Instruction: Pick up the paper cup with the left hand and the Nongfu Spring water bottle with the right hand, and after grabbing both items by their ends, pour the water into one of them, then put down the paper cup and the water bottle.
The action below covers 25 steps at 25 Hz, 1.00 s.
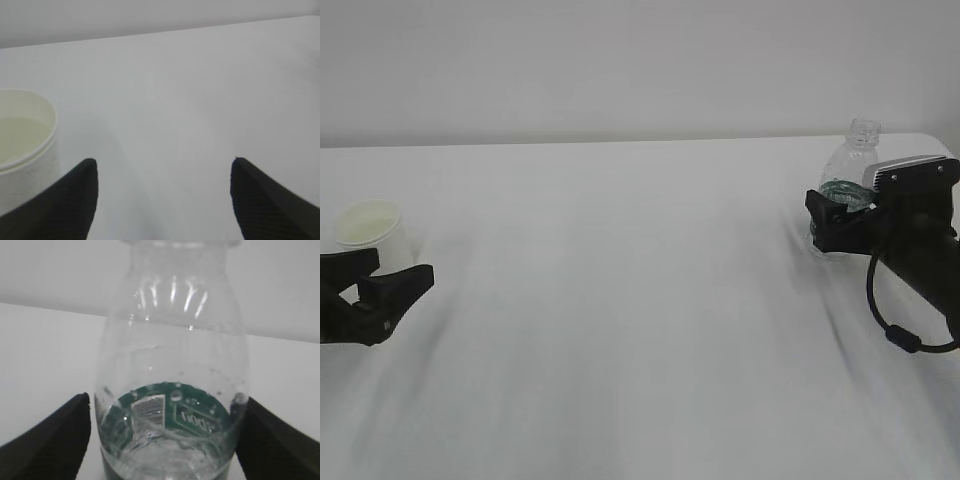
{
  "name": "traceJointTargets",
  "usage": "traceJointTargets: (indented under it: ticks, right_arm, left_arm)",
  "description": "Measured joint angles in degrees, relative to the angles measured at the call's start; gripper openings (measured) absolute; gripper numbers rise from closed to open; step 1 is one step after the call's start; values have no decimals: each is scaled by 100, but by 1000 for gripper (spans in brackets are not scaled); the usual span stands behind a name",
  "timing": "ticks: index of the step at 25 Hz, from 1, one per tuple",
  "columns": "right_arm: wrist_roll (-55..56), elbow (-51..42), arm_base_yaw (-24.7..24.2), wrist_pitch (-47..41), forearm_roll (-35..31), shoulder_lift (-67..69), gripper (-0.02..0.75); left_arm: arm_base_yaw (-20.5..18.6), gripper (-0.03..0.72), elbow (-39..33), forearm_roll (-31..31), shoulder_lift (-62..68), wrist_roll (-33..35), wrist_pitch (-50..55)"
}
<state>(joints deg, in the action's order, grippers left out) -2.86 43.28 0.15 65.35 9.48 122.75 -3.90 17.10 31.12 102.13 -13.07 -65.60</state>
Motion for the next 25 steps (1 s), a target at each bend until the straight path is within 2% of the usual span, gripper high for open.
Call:
traceJointTargets:
  ticks: [18,25]
  right_arm:
    - [0,-1049,0,0,234,-1059,638]
    - [0,-1314,0,0,132,-1484,631]
  left_arm:
    - [0,591,0,-48,-2,-12,0]
    - [0,591,0,-331,-2,-22,0]
